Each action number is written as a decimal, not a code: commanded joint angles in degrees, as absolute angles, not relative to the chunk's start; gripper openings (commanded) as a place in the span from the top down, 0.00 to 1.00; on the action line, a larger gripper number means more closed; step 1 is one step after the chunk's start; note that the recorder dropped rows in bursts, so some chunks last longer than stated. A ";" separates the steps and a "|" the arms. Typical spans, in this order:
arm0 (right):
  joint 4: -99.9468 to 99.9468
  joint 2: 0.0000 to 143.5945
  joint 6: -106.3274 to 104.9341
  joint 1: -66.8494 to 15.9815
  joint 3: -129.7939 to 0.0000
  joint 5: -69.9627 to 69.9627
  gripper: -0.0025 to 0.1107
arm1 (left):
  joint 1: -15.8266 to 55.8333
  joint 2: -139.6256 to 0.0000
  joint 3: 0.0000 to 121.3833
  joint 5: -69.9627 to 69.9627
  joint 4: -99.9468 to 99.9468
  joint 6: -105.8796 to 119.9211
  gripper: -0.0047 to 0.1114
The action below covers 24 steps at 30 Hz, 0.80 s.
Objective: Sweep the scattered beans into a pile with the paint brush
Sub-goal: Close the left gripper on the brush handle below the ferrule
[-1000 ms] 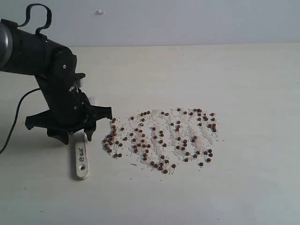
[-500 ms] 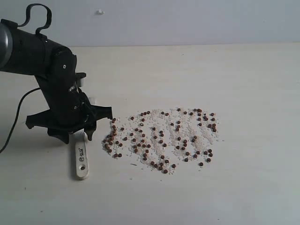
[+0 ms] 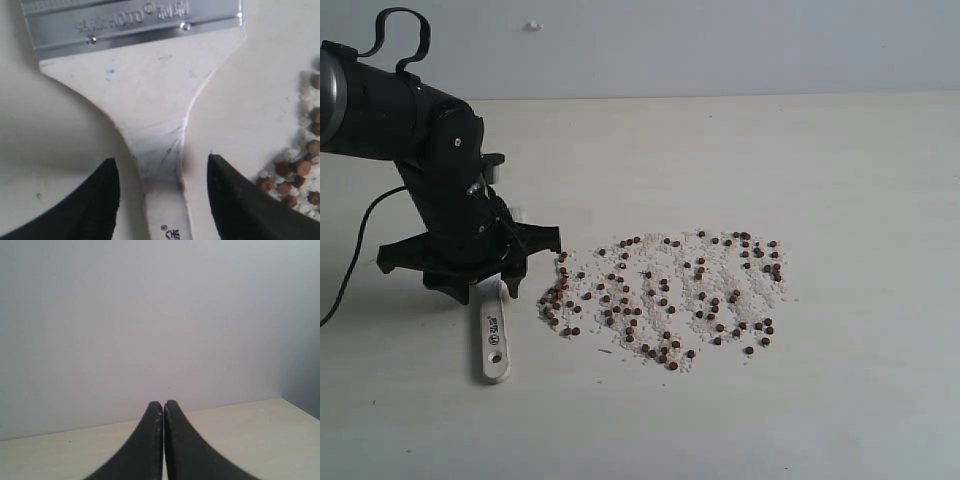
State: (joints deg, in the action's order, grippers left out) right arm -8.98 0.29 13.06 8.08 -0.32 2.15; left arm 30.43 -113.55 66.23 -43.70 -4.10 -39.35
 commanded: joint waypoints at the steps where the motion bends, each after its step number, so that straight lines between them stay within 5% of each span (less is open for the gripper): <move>1: -8.92 0.00 12.71 7.95 0.00 2.72 0.98 | 30.32 -113.55 66.66 -43.15 -4.18 -39.25 0.52; 24: -8.92 0.00 12.71 7.95 0.00 2.72 0.98 | 30.32 -113.55 66.66 -42.19 -4.18 -38.46 0.52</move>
